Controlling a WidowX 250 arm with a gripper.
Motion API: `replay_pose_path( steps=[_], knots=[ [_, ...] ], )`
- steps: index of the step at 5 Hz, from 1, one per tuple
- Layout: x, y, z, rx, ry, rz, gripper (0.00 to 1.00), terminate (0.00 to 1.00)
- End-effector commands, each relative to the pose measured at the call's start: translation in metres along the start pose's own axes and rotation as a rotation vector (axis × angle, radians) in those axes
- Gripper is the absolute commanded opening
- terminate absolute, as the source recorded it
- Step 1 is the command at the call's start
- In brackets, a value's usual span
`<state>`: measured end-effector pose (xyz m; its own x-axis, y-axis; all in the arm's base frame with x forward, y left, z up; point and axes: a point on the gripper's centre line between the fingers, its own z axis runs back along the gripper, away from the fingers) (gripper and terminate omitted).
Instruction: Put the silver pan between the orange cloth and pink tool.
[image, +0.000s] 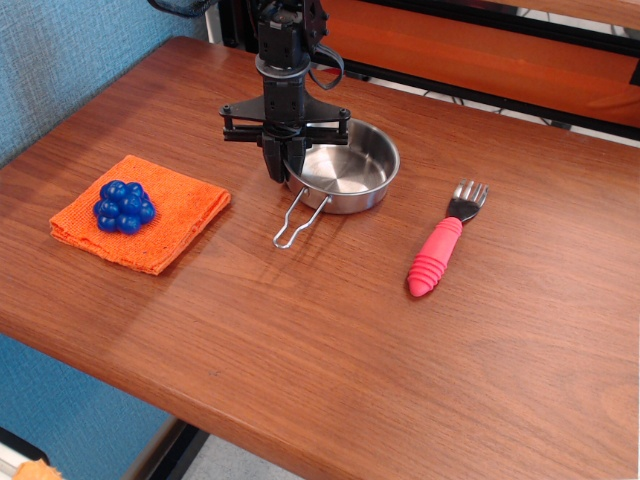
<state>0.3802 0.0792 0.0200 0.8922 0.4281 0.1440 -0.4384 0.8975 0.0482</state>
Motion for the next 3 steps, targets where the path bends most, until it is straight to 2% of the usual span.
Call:
replay_pose_path(
  steps=[1, 2, 3],
  knots=[
    [-0.005, 0.016, 0.034, -0.019, -0.058, 0.032, 1.0, 0.0],
    [-0.004, 0.014, 0.045, -0.01, -0.068, 0.036, 1.0, 0.0],
    [-0.007, 0.005, 0.063, 0.02, -0.105, 0.021, 1.0, 0.0]
  ],
)
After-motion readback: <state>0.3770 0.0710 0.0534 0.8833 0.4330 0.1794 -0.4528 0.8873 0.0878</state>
